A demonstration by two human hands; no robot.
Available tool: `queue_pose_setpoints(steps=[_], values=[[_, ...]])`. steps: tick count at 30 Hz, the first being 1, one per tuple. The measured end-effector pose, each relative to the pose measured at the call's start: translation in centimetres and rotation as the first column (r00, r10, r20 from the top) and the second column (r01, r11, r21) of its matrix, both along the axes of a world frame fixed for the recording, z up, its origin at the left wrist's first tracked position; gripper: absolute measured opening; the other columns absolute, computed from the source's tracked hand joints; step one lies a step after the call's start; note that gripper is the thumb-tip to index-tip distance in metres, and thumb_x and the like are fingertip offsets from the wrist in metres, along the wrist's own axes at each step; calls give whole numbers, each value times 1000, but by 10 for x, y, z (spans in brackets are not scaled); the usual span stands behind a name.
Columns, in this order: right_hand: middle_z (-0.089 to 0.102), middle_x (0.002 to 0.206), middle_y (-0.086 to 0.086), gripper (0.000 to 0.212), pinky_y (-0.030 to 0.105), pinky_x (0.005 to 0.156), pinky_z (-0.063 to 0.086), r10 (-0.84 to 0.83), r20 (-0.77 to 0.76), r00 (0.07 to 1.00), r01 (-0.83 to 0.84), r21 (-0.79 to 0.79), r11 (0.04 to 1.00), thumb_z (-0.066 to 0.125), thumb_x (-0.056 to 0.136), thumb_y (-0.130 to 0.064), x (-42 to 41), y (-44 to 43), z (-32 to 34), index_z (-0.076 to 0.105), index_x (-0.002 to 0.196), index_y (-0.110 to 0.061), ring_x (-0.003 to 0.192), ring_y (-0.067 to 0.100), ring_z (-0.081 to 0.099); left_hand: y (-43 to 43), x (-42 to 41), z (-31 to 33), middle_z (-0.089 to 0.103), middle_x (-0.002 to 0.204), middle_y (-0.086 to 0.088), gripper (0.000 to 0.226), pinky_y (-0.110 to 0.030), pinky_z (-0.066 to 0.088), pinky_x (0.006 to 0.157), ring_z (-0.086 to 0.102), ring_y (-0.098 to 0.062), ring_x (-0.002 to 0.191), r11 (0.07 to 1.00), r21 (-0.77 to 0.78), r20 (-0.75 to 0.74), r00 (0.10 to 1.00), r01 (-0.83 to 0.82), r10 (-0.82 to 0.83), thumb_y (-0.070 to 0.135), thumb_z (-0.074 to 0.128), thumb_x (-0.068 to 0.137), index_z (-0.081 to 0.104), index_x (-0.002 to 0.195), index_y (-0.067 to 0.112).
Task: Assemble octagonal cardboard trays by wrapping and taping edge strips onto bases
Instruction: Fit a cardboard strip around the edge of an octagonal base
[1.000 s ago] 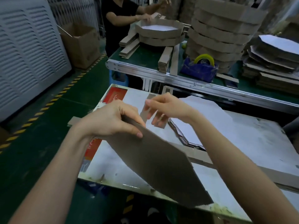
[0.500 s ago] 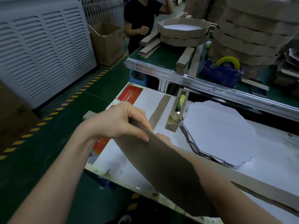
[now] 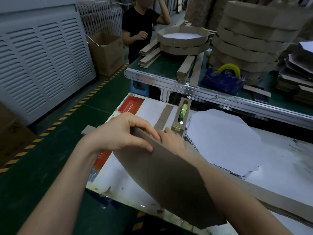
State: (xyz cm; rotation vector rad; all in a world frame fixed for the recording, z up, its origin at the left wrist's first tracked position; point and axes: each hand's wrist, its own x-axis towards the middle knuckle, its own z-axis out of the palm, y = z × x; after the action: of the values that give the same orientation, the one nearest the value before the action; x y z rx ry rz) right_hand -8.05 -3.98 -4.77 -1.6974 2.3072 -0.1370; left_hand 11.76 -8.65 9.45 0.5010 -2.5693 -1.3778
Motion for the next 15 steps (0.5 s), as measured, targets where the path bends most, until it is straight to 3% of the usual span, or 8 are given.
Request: queue_pose_setpoints(steps=[4, 7, 9, 11, 13, 15], values=[[61, 101, -2, 30, 30, 68, 46, -62, 140, 988, 96, -247, 964, 70, 84, -35, -23, 5, 49, 59, 109, -22, 93, 20, 60, -3, -5, 0, 70, 88, 12, 61, -21, 46, 88, 65, -7, 95, 999, -36, 11, 1000, -8, 8, 23, 83, 73, 59, 124, 47], [60, 115, -2, 47, 32, 82, 49, -63, 351, 934, 210, -399, 893, 69, 85, -22, -34, 21, 92, 54, 129, -19, 102, 17, 57, -8, -11, 0, 73, 98, 13, 99, -35, 38, 107, 65, -6, 104, 1000, 18, 65, 998, 19, -20, 24, 82, 75, 20, 145, 57], [56, 119, -9, 55, 22, 87, 46, -11, 414, 910, 237, -500, 833, 67, 87, -16, -38, 38, 118, 50, 139, -22, 105, 7, 54, -9, -15, 0, 71, 107, 20, 112, -40, 29, 114, 61, -4, 114, 1000, 20, 93, 996, -13, 11, 31, 82, 74, -1, 140, 67], [54, 112, -19, 54, 9, 79, 45, 27, 459, 888, 260, -551, 793, 67, 87, -13, -40, 56, 137, 51, 137, -26, 99, -5, 53, -10, -20, 1, 62, 122, 27, 115, -41, 18, 117, 50, -6, 129, 998, 3, 82, 995, -58, 58, 37, 81, 73, -10, 134, 73], [53, 110, -22, 53, 6, 75, 45, 57, 494, 867, 280, -579, 766, 68, 86, -9, -39, 74, 148, 51, 132, -29, 97, -11, 52, -11, -25, 1, 52, 131, 31, 116, -39, 14, 116, 35, -8, 139, 997, -15, 60, 996, -71, 72, 38, 79, 75, -16, 131, 73], [55, 110, -18, 53, 9, 76, 46, 74, 495, 865, 290, -616, 733, 69, 84, -5, -39, 92, 151, 50, 127, -30, 97, -6, 54, -11, -30, 1, 45, 138, 30, 117, -39, 13, 115, 24, -4, 140, 997, -41, 42, 997, -64, 65, 39, 78, 75, -20, 130, 73]])
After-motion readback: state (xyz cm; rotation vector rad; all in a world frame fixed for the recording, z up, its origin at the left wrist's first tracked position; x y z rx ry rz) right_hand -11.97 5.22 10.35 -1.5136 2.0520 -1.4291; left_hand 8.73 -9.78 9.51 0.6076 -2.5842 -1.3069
